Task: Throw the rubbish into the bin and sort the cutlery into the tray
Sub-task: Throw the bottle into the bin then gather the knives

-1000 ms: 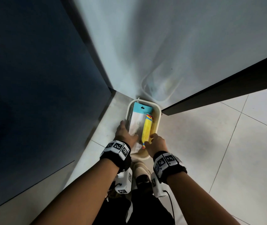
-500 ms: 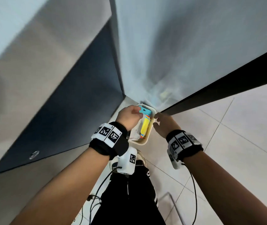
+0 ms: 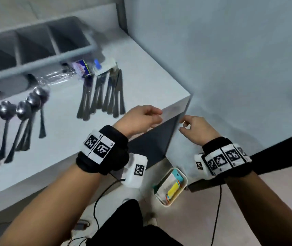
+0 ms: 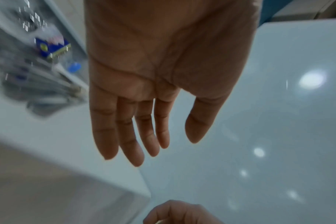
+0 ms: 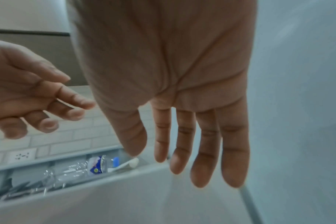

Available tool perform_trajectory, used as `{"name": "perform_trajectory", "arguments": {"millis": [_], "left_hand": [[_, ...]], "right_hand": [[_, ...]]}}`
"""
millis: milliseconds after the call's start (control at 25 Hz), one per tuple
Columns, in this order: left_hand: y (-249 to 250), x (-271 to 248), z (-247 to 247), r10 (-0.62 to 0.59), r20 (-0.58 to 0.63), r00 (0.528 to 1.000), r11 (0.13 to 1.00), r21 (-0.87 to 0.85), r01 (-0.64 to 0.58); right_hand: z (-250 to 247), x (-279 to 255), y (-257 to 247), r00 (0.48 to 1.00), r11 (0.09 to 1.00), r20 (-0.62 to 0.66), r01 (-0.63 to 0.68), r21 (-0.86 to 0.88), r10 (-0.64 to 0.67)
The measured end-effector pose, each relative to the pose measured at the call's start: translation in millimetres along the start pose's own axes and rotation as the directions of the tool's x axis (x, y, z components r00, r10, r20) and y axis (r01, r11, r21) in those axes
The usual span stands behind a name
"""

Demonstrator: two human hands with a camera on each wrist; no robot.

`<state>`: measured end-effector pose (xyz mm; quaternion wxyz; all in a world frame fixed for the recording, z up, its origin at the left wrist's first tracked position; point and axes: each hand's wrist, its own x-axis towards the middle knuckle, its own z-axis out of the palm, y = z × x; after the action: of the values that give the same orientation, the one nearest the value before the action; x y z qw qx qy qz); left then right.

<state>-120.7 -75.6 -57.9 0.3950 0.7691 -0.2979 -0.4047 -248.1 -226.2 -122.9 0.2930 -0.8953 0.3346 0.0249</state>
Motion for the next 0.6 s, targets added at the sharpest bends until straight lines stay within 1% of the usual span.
{"name": "perform_trajectory", "arguments": {"millis": [80, 160, 200, 280, 360, 480, 600], "left_hand": [[7, -10, -33, 0.0, -0.036, 0.999, 1.0, -0.003, 0.0], [8, -15, -77, 0.022, -0.139, 0.99, 1.0, -0.002, -0.023], [7, -15, -99, 0.037, -0.209, 0.977, 0.999, 0.021, -0.033], [2, -8, -144, 0.061, -0.331, 0.942, 0.992, 0.121, -0.021], [-6, 7, -185, 0.047, -0.407, 0.912, 0.961, 0.269, 0.07], [-20, 31, -230, 0.026, -0.472, 0.881, 0.833, 0.498, 0.242], [-36, 53, -257, -0.001, -0.472, 0.882, 0.668, 0.656, 0.351]], "right_hand": [[-15, 20, -25, 0.998, 0.998, 0.003, 0.058, -0.015, -0.058], [-24, 45, -57, 0.994, 0.993, 0.002, 0.114, -0.016, -0.114], [-27, 58, -73, 0.991, 0.991, -0.004, 0.135, -0.018, -0.135], [-32, 86, -104, 0.986, 0.986, -0.017, 0.168, -0.014, -0.168], [-33, 118, -135, 0.981, 0.981, -0.012, 0.194, -0.014, -0.194], [-26, 167, -174, 0.983, 0.982, 0.02, 0.184, -0.036, -0.183], [-15, 209, -207, 0.989, 0.989, 0.01, 0.145, -0.013, -0.145]]}}
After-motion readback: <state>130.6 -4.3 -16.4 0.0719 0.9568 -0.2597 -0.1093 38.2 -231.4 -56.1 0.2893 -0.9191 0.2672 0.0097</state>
